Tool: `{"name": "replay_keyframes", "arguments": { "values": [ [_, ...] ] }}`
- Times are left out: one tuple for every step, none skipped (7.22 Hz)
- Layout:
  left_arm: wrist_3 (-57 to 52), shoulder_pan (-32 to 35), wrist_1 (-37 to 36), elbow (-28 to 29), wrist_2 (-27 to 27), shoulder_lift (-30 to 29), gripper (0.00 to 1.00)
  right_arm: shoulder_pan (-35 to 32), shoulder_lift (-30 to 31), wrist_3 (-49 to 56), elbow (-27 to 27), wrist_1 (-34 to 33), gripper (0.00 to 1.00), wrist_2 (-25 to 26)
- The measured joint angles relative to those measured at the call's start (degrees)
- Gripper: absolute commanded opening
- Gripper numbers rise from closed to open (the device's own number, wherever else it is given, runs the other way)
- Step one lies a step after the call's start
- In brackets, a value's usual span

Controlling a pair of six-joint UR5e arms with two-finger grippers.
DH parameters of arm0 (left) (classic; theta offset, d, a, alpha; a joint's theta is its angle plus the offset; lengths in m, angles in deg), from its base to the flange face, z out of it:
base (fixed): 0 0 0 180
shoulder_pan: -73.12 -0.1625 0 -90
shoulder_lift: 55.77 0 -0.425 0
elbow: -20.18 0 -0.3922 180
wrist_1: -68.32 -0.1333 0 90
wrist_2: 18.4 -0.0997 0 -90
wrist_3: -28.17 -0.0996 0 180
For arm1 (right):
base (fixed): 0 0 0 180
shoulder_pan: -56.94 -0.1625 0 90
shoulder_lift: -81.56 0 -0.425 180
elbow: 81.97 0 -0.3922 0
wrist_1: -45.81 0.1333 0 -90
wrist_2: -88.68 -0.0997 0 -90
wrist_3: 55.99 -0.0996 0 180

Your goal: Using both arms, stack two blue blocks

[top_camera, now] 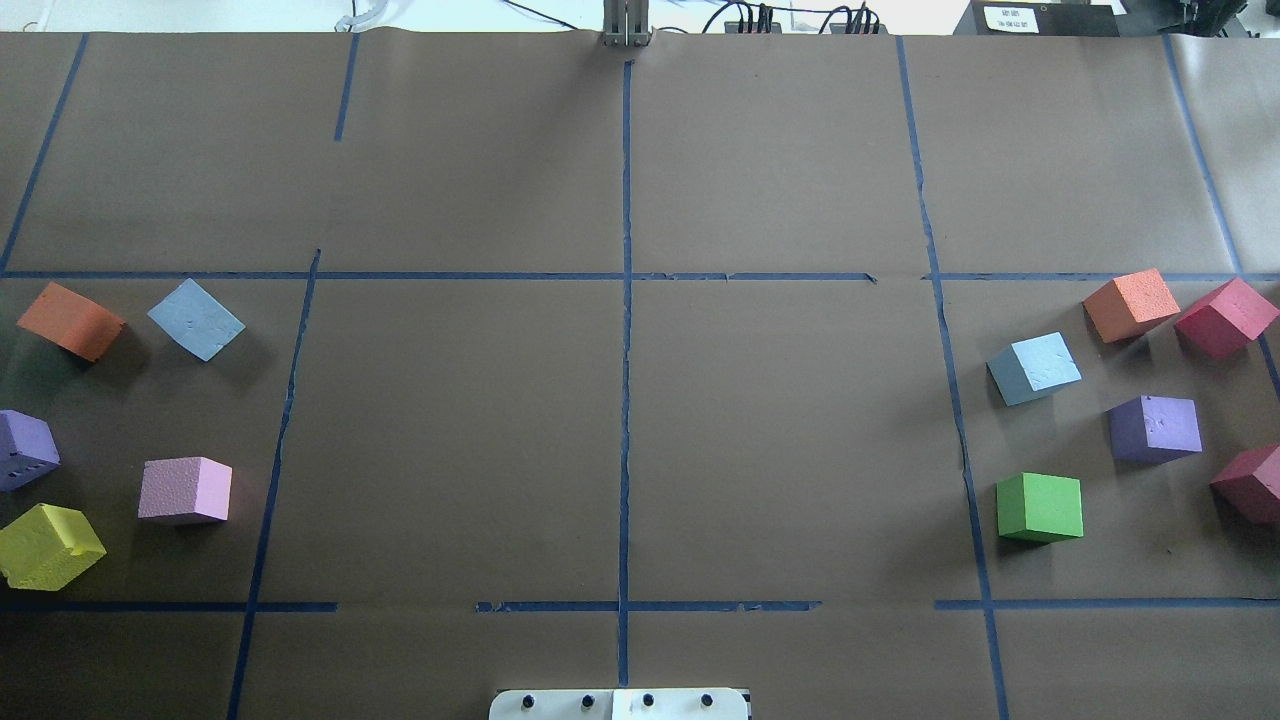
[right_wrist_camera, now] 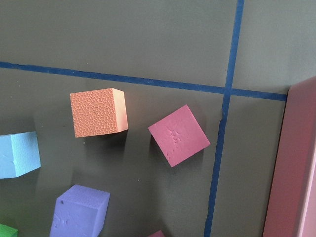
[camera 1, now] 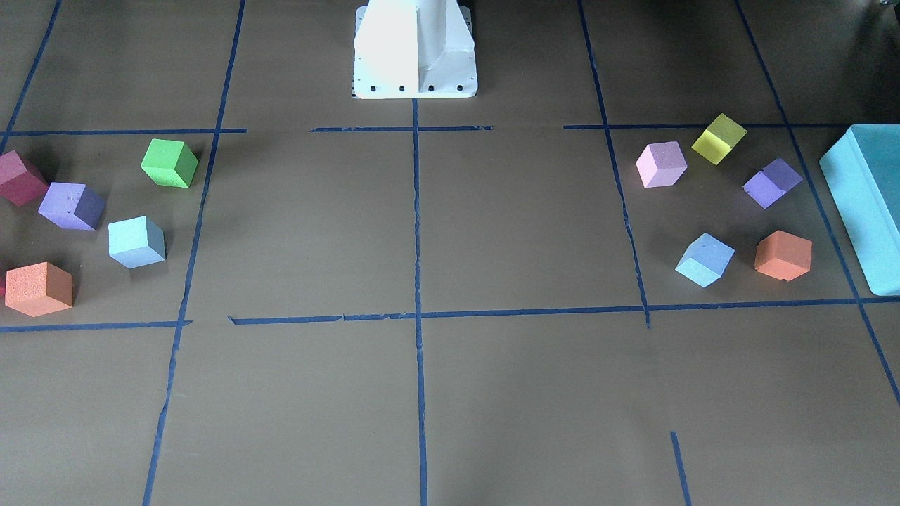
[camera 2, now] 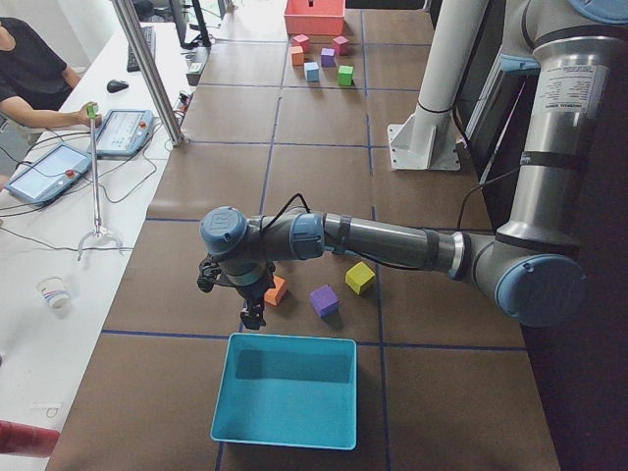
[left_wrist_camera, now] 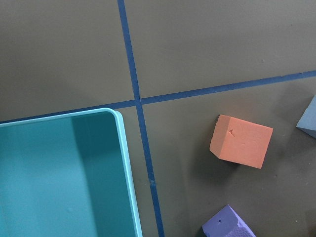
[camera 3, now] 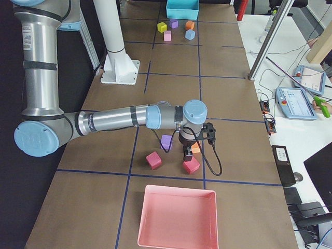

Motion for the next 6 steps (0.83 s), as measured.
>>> {"name": "replay_keyframes", "arguments": {
  "values": [
    [0.3, 0.3, 0.5, 0.1, 0.0, 0.0, 1.00, 0.0, 0.2, 0.0, 0.0, 0.0, 1.00, 0.0],
    [0.8, 0.9, 1.3, 0.0, -0.1, 0.0, 1.00, 0.0, 0.3, -0.1, 0.1, 0.0, 1.00, -0.1],
    [1.0, 1.2, 1.9, -0.1, 0.0, 0.4, 1.00, 0.0, 0.3, -0.2, 0.1, 0.0, 1.00, -0.2],
    [1.1, 1.3, 2.1, -0.2, 0.0, 0.8, 1.00, 0.0, 0.4, -0.3, 0.1, 0.0, 1.00, -0.8],
    [1.2, 1.3, 2.2, -0.2, 0.0, 1.1, 1.00, 0.0, 0.4, -0.3, 0.2, 0.0, 1.00, -1.7],
    [1.2, 1.3, 2.2, -0.2, 0.0, 1.4, 1.00, 0.0, 0.5, -0.4, 0.2, 0.0, 1.00, -2.3]
  ]
}}
